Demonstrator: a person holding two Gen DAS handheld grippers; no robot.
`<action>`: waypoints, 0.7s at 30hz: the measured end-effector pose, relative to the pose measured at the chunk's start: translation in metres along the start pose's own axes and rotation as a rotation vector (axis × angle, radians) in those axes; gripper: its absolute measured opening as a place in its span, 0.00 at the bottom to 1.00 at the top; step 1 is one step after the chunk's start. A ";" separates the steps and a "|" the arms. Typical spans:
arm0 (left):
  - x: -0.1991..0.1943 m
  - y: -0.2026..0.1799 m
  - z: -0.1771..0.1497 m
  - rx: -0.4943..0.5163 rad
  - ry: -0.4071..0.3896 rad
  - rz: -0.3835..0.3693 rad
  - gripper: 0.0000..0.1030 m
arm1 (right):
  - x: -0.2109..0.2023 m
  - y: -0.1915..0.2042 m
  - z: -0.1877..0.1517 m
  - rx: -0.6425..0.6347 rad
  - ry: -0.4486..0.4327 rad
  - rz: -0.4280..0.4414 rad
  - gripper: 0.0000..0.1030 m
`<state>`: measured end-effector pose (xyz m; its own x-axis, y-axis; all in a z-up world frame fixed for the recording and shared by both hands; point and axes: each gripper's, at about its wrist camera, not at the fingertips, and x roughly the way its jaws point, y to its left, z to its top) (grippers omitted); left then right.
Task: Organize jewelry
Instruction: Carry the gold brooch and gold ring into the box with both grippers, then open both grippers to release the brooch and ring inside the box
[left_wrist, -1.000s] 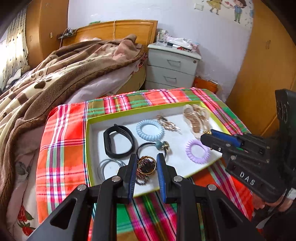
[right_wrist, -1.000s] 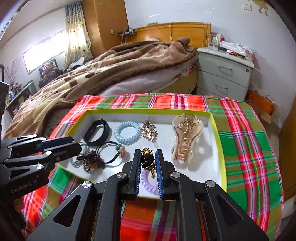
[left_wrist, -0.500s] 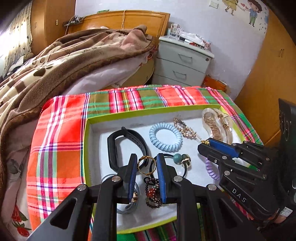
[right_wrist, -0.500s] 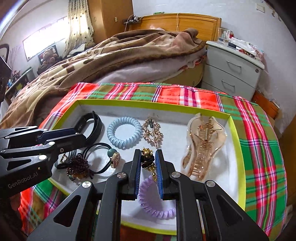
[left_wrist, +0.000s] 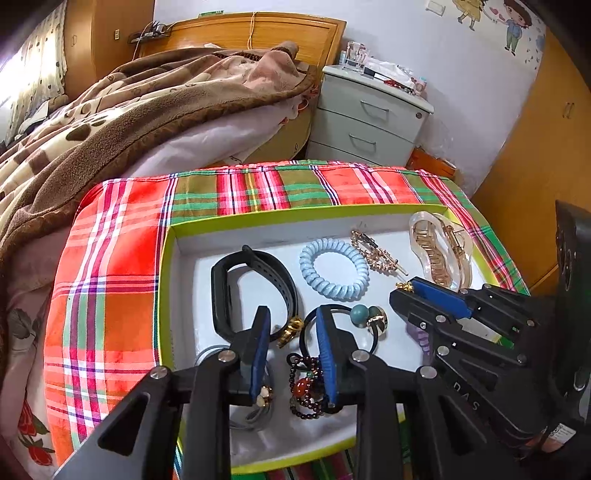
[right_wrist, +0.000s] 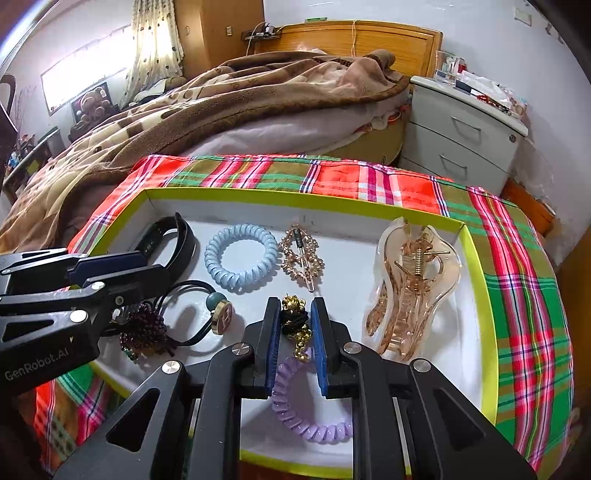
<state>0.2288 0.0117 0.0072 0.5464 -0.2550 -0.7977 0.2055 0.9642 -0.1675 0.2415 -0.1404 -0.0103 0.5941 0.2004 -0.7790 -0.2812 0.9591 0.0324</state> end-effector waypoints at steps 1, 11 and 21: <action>0.000 0.000 0.000 0.001 0.001 -0.001 0.29 | -0.001 0.000 0.001 0.003 -0.002 0.001 0.19; -0.012 -0.003 -0.004 -0.008 -0.019 0.018 0.38 | -0.019 -0.001 0.002 0.039 -0.056 0.012 0.34; -0.062 -0.017 -0.028 -0.008 -0.112 0.080 0.41 | -0.074 0.011 -0.016 0.078 -0.159 -0.009 0.34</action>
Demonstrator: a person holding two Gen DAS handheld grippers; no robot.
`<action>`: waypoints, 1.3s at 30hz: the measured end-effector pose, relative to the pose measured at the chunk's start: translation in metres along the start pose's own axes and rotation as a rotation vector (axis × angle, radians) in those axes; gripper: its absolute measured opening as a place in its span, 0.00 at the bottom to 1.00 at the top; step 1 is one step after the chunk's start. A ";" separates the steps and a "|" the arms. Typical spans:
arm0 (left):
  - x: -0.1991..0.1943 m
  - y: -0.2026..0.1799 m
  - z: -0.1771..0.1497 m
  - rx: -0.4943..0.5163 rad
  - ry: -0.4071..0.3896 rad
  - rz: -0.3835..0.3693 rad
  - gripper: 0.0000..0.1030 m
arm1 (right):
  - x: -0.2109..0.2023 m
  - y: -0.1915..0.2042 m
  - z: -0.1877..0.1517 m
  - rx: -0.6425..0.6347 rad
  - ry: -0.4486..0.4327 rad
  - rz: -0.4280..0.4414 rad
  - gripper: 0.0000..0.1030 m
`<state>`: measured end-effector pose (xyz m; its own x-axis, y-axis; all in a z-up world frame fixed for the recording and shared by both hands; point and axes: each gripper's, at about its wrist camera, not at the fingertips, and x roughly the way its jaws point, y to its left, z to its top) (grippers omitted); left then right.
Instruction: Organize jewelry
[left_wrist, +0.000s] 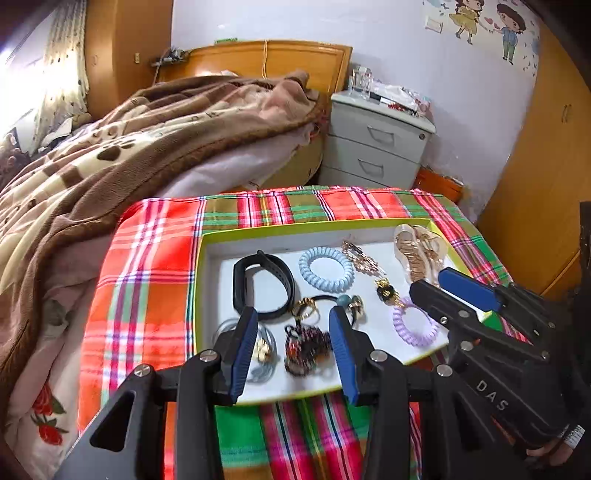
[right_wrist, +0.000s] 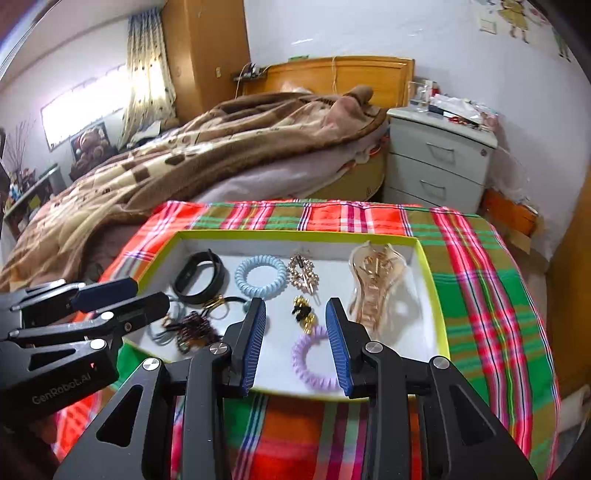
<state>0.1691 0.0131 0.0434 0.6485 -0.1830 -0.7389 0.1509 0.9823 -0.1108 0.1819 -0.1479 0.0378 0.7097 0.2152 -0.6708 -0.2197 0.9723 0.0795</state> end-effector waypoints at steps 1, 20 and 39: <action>-0.004 -0.001 -0.003 -0.006 -0.006 0.001 0.41 | -0.006 0.001 -0.003 0.001 -0.009 0.002 0.34; -0.049 -0.016 -0.047 -0.016 -0.056 0.107 0.41 | -0.051 0.013 -0.034 0.019 -0.069 -0.029 0.34; -0.052 -0.010 -0.053 -0.042 -0.049 0.116 0.41 | -0.054 0.016 -0.037 0.021 -0.073 -0.034 0.34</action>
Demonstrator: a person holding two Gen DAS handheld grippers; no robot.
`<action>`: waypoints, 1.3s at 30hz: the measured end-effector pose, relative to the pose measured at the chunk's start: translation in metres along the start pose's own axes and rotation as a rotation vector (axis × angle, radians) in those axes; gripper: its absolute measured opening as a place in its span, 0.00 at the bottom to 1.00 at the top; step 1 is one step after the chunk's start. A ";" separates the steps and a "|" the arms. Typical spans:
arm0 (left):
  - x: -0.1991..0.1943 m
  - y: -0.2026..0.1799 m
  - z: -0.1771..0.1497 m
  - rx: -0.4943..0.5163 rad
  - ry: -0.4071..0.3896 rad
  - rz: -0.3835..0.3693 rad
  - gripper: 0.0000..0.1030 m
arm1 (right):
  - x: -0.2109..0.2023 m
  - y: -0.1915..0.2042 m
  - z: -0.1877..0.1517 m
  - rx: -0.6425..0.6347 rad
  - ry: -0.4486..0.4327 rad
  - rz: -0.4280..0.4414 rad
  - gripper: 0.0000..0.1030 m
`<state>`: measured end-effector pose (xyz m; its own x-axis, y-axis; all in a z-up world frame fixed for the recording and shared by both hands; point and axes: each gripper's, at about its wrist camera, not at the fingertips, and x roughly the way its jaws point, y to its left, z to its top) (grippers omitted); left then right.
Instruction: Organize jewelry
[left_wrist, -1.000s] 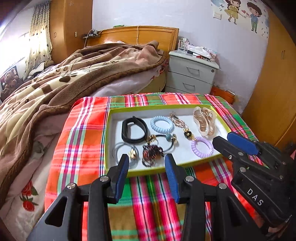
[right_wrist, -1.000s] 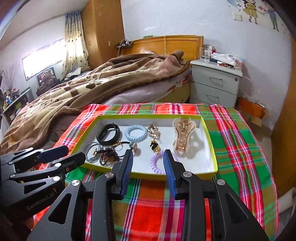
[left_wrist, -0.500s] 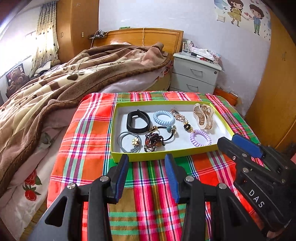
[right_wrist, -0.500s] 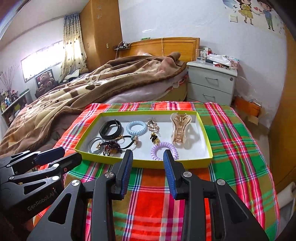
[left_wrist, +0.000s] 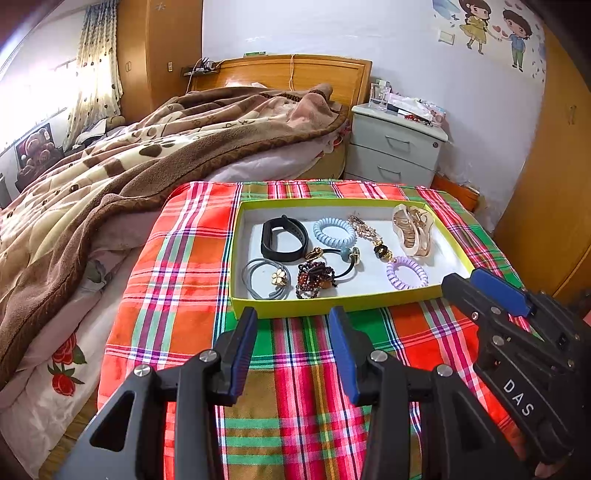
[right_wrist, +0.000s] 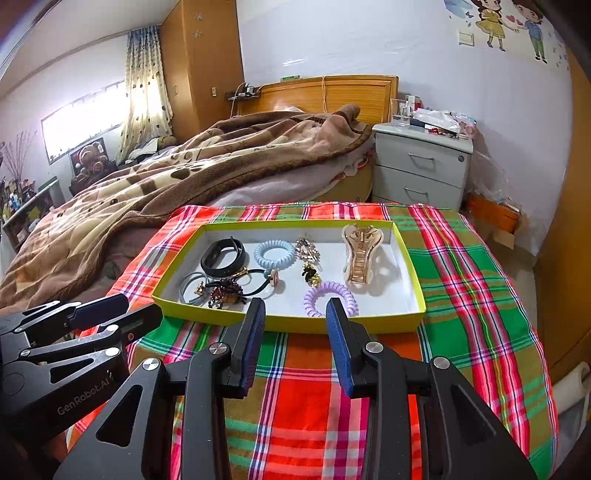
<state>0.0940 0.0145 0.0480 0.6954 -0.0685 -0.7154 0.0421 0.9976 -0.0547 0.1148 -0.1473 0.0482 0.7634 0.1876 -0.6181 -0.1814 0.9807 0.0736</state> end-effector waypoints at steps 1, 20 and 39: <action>0.000 0.000 0.000 -0.001 0.000 0.000 0.41 | 0.000 0.000 0.000 0.001 -0.001 0.002 0.34; -0.003 0.000 0.000 -0.008 0.011 0.003 0.41 | -0.001 -0.002 -0.002 0.008 -0.004 0.002 0.34; -0.002 0.002 0.001 -0.013 0.007 0.000 0.41 | -0.003 -0.002 -0.004 0.012 -0.004 0.002 0.34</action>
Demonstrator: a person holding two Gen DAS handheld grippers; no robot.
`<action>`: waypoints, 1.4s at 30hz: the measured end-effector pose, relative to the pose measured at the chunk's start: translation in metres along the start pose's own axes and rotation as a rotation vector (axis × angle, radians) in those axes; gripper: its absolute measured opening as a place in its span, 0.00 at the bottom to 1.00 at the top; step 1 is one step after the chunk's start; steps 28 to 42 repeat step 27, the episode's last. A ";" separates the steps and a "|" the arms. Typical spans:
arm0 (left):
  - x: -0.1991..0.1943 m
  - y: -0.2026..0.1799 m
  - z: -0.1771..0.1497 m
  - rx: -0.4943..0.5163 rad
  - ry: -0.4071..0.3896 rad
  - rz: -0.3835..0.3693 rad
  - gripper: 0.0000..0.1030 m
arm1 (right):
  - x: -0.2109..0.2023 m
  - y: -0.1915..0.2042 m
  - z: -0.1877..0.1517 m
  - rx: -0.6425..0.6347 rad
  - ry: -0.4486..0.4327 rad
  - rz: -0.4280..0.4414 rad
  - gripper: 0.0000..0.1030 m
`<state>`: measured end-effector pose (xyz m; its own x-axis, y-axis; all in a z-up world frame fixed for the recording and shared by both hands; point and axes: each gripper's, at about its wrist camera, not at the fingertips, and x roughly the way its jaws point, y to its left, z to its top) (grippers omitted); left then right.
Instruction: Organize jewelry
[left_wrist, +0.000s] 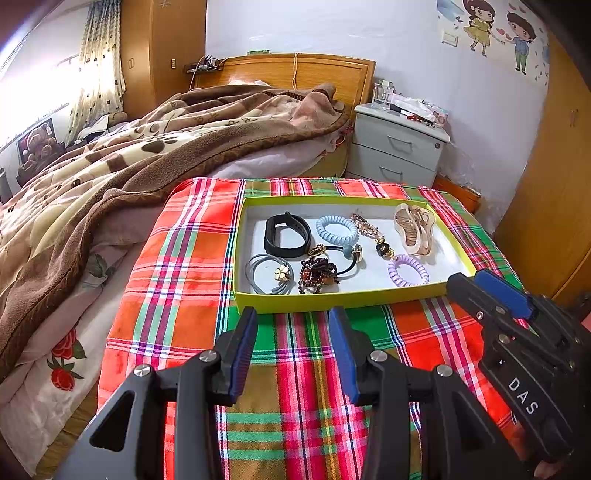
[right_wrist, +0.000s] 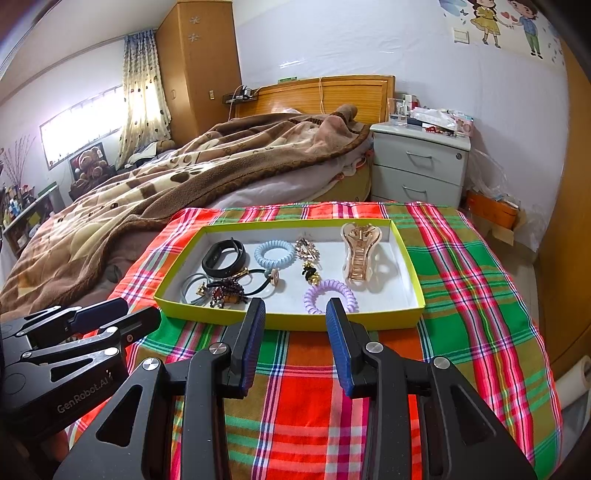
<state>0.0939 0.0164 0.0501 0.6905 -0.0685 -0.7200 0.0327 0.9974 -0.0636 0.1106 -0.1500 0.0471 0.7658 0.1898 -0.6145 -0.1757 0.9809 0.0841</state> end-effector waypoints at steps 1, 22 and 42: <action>0.001 0.000 0.000 0.001 0.001 0.001 0.41 | 0.000 0.000 0.000 0.001 0.000 -0.001 0.34; 0.002 0.003 -0.003 -0.010 -0.002 0.003 0.41 | 0.000 -0.001 -0.001 0.004 0.002 -0.002 0.34; 0.003 0.003 -0.003 -0.006 -0.003 0.009 0.41 | 0.000 -0.001 -0.001 0.005 0.002 -0.002 0.34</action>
